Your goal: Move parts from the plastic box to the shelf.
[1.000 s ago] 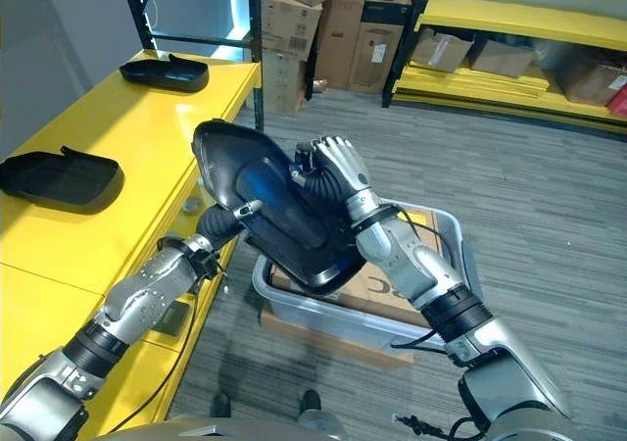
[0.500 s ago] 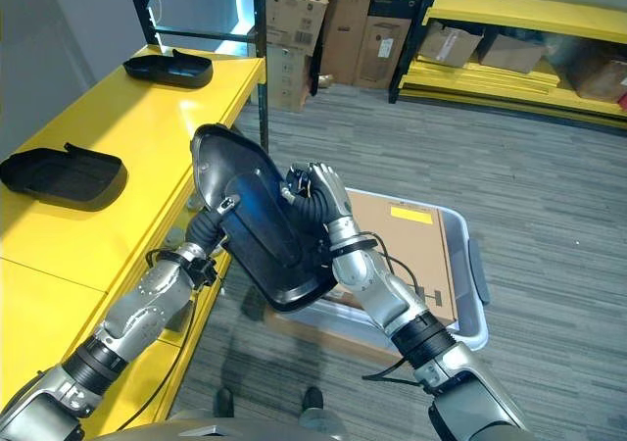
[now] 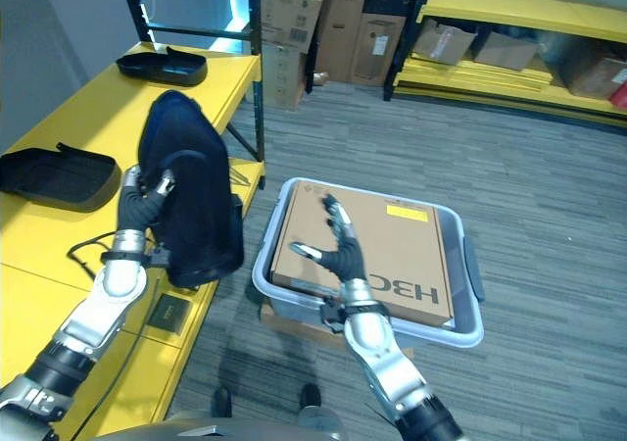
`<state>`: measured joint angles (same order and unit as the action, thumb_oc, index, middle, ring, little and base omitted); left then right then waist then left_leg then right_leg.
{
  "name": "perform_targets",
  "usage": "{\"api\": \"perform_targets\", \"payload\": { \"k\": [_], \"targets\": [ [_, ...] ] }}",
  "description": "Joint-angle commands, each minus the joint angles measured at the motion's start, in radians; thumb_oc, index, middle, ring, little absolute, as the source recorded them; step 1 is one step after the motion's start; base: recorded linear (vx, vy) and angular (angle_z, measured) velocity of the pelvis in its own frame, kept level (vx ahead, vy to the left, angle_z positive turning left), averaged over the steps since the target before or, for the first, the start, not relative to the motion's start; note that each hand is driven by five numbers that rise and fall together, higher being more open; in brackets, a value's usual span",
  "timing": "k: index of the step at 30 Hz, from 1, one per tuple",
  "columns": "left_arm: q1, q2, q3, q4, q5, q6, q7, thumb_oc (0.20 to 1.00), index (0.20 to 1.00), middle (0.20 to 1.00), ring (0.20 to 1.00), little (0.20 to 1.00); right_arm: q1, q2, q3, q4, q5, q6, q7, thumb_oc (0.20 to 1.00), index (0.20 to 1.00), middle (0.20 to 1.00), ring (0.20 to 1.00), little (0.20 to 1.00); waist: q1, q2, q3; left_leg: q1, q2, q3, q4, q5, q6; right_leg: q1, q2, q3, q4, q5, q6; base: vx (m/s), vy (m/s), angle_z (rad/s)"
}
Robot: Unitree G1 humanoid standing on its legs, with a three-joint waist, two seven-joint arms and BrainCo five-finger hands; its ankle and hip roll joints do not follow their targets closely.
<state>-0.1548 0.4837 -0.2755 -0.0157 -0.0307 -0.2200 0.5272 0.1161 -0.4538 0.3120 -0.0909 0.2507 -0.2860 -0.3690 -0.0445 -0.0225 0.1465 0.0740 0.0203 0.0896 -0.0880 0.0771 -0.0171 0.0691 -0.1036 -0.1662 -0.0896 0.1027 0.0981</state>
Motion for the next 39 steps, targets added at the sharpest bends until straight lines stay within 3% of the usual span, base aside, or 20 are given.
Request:
{"api": "perform_targets", "payload": {
  "k": [1,7,9,11,12,13,16,19,20,21,23,29,30,31,33,34,39],
  "targets": [
    [-0.065,0.042,0.036,-0.060,0.074,-0.137,0.071,0.200,0.200,0.200,0.200,0.200,-0.035,-0.022,-0.021,-0.005,0.032,-0.058,0.084,1.000,1.000,1.000,1.000,1.000,-0.018,-0.010,-0.001,0.061,-0.005,0.033,0.001,-0.127,0.025,0.052,0.006,0.000,0.002,-0.083,0.019,0.02,0.064,-0.14],
    [-0.013,0.084,0.114,-0.109,0.000,-0.252,0.051,0.200,0.200,0.200,0.200,0.200,0.099,-0.037,-0.060,0.204,0.042,0.029,0.281,1.000,1.000,1.000,1.000,1.000,-0.037,-0.021,0.000,0.063,-0.009,0.041,0.001,-0.133,0.027,0.047,0.002,0.012,0.007,-0.087,0.026,0.01,0.058,-0.12],
    [-0.003,0.092,0.141,-0.161,-0.020,-0.289,0.017,0.200,0.200,0.200,0.200,0.200,0.154,-0.010,-0.044,0.367,0.044,0.061,0.365,1.000,1.000,1.000,1.000,1.000,-0.035,-0.027,0.003,0.062,-0.013,0.037,0.001,-0.137,0.030,0.047,-0.002,0.011,0.012,-0.088,0.028,0.01,0.077,-0.02],
    [-0.005,0.092,0.151,-0.190,-0.050,-0.296,-0.018,0.200,0.200,0.200,0.200,0.200,0.167,0.012,-0.035,0.467,0.018,0.040,0.391,1.000,1.000,1.000,1.000,1.000,-0.027,-0.031,0.005,0.062,-0.016,0.033,0.001,-0.139,0.030,0.048,-0.005,0.002,0.014,-0.087,0.030,0.00,0.028,0.00],
    [-0.006,0.091,0.153,-0.197,-0.055,-0.297,-0.025,0.200,0.200,0.200,0.200,0.200,0.167,0.017,-0.032,0.489,0.011,0.036,0.393,1.000,1.000,1.000,1.000,1.000,-0.025,-0.032,0.006,0.062,-0.016,0.032,0.001,-0.139,0.030,0.049,-0.005,-0.001,0.014,-0.087,0.031,0.00,0.000,0.00],
    [-0.011,0.080,0.154,-0.246,-0.050,-0.281,-0.068,0.200,0.200,0.200,0.200,0.200,0.156,0.057,-0.014,0.618,0.014,0.108,0.429,1.000,1.000,1.000,1.000,1.000,-0.004,-0.035,0.010,0.063,-0.022,0.021,0.001,-0.143,0.032,0.053,-0.012,-0.024,0.023,-0.091,0.034,0.00,0.000,0.00],
    [-0.028,0.058,0.145,-0.278,-0.088,-0.264,-0.133,0.200,0.200,0.200,0.200,0.200,0.115,0.103,-0.001,0.778,-0.024,0.134,0.415,1.000,1.000,1.000,1.000,1.000,0.021,-0.032,0.013,0.062,-0.030,-0.013,0.001,-0.144,0.038,0.056,-0.012,-0.024,0.045,-0.103,0.033,0.01,-0.010,0.02],
    [-0.056,0.035,0.117,-0.292,-0.133,-0.259,-0.225,0.200,0.200,0.200,0.200,0.200,0.060,0.145,0.001,0.927,0.036,0.238,0.409,1.000,1.000,1.000,1.000,1.000,0.033,-0.022,0.018,0.060,-0.039,-0.077,0.001,-0.142,0.047,0.055,0.005,0.023,0.076,-0.122,0.019,0.06,-0.077,0.24],
    [-0.081,0.019,0.089,-0.294,-0.184,-0.257,-0.283,0.200,0.200,0.200,0.200,0.200,0.042,0.167,-0.012,1.021,0.092,0.283,0.391,1.000,1.000,1.000,1.000,1.000,0.027,-0.018,0.021,0.059,-0.046,-0.137,0.001,-0.140,0.052,0.057,0.028,0.072,0.082,-0.133,0.000,0.06,-0.111,0.50],
    [-0.084,0.017,0.086,-0.295,-0.195,-0.256,-0.290,0.200,0.200,0.200,0.200,0.200,0.039,0.170,-0.013,1.029,0.095,0.295,0.389,1.000,1.000,1.000,1.000,1.000,0.026,-0.017,0.022,0.060,-0.047,-0.144,0.001,-0.140,0.052,0.058,0.031,0.076,0.082,-0.134,-0.003,0.04,-0.142,0.94],
    [-0.094,0.001,0.083,-0.301,-0.226,-0.248,-0.329,0.200,0.200,0.200,0.200,0.200,0.008,0.191,-0.032,1.130,0.108,0.352,0.420,1.000,1.000,1.000,1.000,1.000,0.039,-0.014,0.024,0.058,-0.044,-0.159,0.001,-0.135,0.042,0.069,0.040,0.059,0.075,-0.140,-0.014,-0.03,-0.166,1.31],
    [-0.070,-0.023,0.109,-0.341,-0.284,-0.184,-0.365,0.200,0.200,0.200,0.200,0.200,-0.083,0.191,-0.022,1.300,-0.007,0.410,0.471,1.000,1.000,1.000,1.000,1.000,0.111,0.004,0.048,0.031,-0.016,-0.218,0.009,-0.080,-0.014,0.093,0.072,-0.012,0.084,-0.171,-0.057,-0.08,-0.175,0.69],
    [-0.042,-0.025,0.131,-0.356,-0.301,-0.169,-0.388,0.200,0.200,0.200,0.200,0.200,-0.123,0.173,-0.036,1.328,0.015,0.422,0.478,1.000,1.000,1.000,1.000,1.000,0.150,0.007,0.068,-0.010,-0.013,-0.209,0.055,-0.061,-0.041,0.108,0.071,-0.049,0.084,-0.170,-0.062,-0.10,-0.130,0.56],
    [-0.038,-0.025,0.135,-0.358,-0.301,-0.166,-0.391,0.200,0.200,0.200,0.200,0.200,-0.127,0.171,-0.038,1.329,0.014,0.424,0.479,1.000,1.000,1.000,1.000,1.000,0.153,0.007,0.071,-0.019,-0.013,-0.205,0.065,-0.062,-0.044,0.111,0.069,-0.055,0.083,-0.169,-0.062,-0.14,-0.122,0.59],
    [-0.027,-0.030,0.160,-0.362,-0.333,-0.160,-0.457,0.200,0.200,0.200,0.200,0.200,-0.145,0.160,-0.055,1.337,-0.012,0.440,0.485,1.000,1.000,1.000,1.000,1.000,0.165,0.003,0.079,-0.063,-0.014,-0.117,0.136,-0.073,-0.054,0.124,0.055,-0.119,0.071,-0.156,-0.054,-0.11,-0.054,0.78],
    [-0.026,-0.030,0.162,-0.363,-0.333,-0.160,-0.461,0.200,0.200,0.200,0.200,0.200,-0.145,0.159,-0.055,1.338,-0.013,0.440,0.484,1.000,1.000,1.000,1.000,1.000,0.164,0.003,0.078,-0.067,-0.015,-0.115,0.141,-0.075,-0.054,0.124,0.055,-0.122,0.070,-0.156,-0.054,-0.08,-0.025,1.03],
    [-0.032,-0.025,0.183,-0.367,-0.360,-0.167,-0.577,0.200,0.200,0.200,0.200,0.200,-0.187,0.151,-0.046,1.349,-0.058,0.469,0.503,1.000,1.000,1.000,1.000,1.000,0.150,-0.015,0.069,-0.054,-0.029,0.069,0.252,-0.178,-0.005,0.117,0.019,-0.204,0.073,-0.142,-0.048,-0.07,0.045,0.88]
  ]
}}
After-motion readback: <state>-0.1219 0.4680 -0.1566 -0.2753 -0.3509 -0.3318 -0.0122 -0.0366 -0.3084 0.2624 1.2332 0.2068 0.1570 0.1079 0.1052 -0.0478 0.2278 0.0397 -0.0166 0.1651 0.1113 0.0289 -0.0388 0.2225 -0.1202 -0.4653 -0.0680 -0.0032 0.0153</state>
